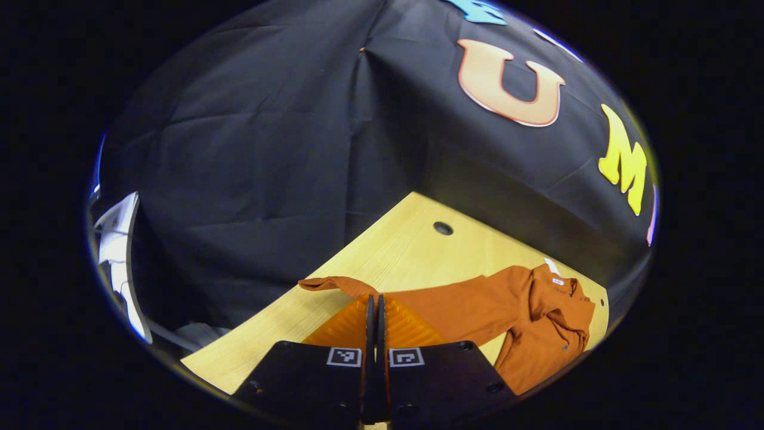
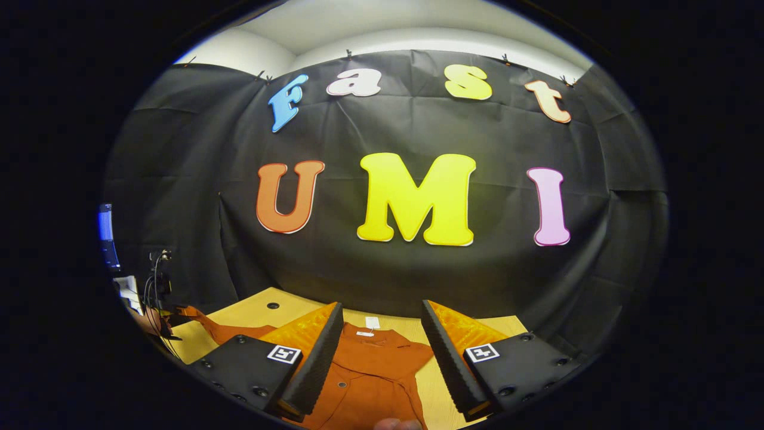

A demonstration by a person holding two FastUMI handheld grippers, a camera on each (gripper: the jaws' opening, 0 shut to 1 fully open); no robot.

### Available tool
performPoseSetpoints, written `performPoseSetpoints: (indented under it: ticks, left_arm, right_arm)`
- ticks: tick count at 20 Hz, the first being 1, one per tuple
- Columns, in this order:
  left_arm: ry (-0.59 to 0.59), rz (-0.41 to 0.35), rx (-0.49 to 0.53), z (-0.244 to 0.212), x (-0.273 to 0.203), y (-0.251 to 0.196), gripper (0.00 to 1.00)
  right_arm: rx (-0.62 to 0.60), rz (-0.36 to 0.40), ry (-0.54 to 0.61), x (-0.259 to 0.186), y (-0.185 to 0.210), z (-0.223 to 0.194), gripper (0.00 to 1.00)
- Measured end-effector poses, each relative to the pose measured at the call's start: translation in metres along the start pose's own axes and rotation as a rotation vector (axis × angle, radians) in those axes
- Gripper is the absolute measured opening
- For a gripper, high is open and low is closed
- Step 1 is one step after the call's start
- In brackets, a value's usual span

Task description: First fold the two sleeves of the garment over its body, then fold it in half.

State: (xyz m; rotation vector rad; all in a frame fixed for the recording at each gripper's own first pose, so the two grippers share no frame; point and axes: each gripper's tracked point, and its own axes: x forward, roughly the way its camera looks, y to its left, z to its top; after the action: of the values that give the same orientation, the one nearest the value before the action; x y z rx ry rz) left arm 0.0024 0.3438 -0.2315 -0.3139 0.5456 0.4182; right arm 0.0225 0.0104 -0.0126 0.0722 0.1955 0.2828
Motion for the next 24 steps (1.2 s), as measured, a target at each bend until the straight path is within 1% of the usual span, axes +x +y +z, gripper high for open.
performPoseSetpoints:
  ticks: [3, 5, 6, 7, 8, 10, 12, 13, 14, 16, 18, 19, 20, 22, 23, 24]
  left_arm:
    - [-0.036, -0.062, 0.033, 0.041, 0.003, -0.04, 0.03]
    - [-0.07, -0.118, 0.05, 0.077, 0.001, -0.083, 0.03]
    - [-0.088, -0.154, 0.062, 0.096, -0.001, -0.108, 0.03]
    - [-0.113, -0.216, 0.101, 0.119, -0.005, -0.154, 0.03]
    - [-0.126, -0.264, 0.138, 0.128, -0.008, -0.189, 0.03]
    - [-0.133, -0.342, 0.216, 0.132, -0.011, -0.251, 0.03]
    - [-0.117, -0.428, 0.311, 0.115, -0.016, -0.327, 0.03]
    - [-0.103, -0.476, 0.357, 0.099, -0.018, -0.363, 0.03]
    - [-0.065, -0.533, 0.413, 0.065, -0.021, -0.409, 0.03]
    - [-0.029, -0.581, 0.466, 0.028, -0.023, -0.453, 0.03]
    - [0.001, -0.557, 0.531, -0.017, -0.014, -0.491, 0.03]
    - [0.017, -0.558, 0.562, -0.036, -0.01, -0.502, 0.03]
    - [0.025, -0.561, 0.598, -0.053, -0.006, -0.511, 0.03]
    - [0.057, -0.559, 0.676, -0.088, 0.006, -0.524, 0.03]
    - [0.088, -0.542, 0.71, -0.105, 0.016, -0.526, 0.03]
    - [0.106, -0.523, 0.732, -0.114, 0.023, -0.525, 0.03]
  right_arm:
    - [0.039, -0.038, -0.014, -0.01, -0.027, 0.0, 0.84]
    - [0.075, -0.068, -0.018, -0.017, -0.048, -0.004, 0.84]
    - [0.094, -0.086, -0.022, -0.023, -0.059, -0.005, 0.84]
    - [0.125, -0.12, -0.034, -0.033, -0.079, -0.011, 0.84]
    - [0.143, -0.143, -0.038, -0.04, -0.092, -0.015, 0.84]
    - [0.163, -0.187, -0.046, -0.052, -0.114, -0.016, 0.84]
    - [0.166, -0.244, -0.057, -0.068, -0.142, -0.016, 0.84]
    - [0.164, -0.28, -0.054, -0.081, -0.157, -0.017, 0.84]
    - [0.158, -0.313, -0.049, -0.092, -0.17, -0.019, 0.84]
    - [0.146, -0.369, -0.035, -0.111, -0.19, -0.023, 0.84]
    - [0.112, -0.458, -0.007, -0.142, -0.216, -0.028, 0.84]
    - [0.101, -0.493, 0.003, -0.154, -0.226, -0.029, 0.84]
    - [0.098, -0.534, 0.019, -0.169, -0.237, -0.031, 0.84]
    - [0.092, -0.6, 0.045, -0.194, -0.246, -0.034, 0.84]
    - [0.084, -0.631, 0.06, -0.206, -0.251, -0.036, 0.84]
    - [0.08, -0.648, 0.069, -0.212, -0.254, -0.037, 0.82]
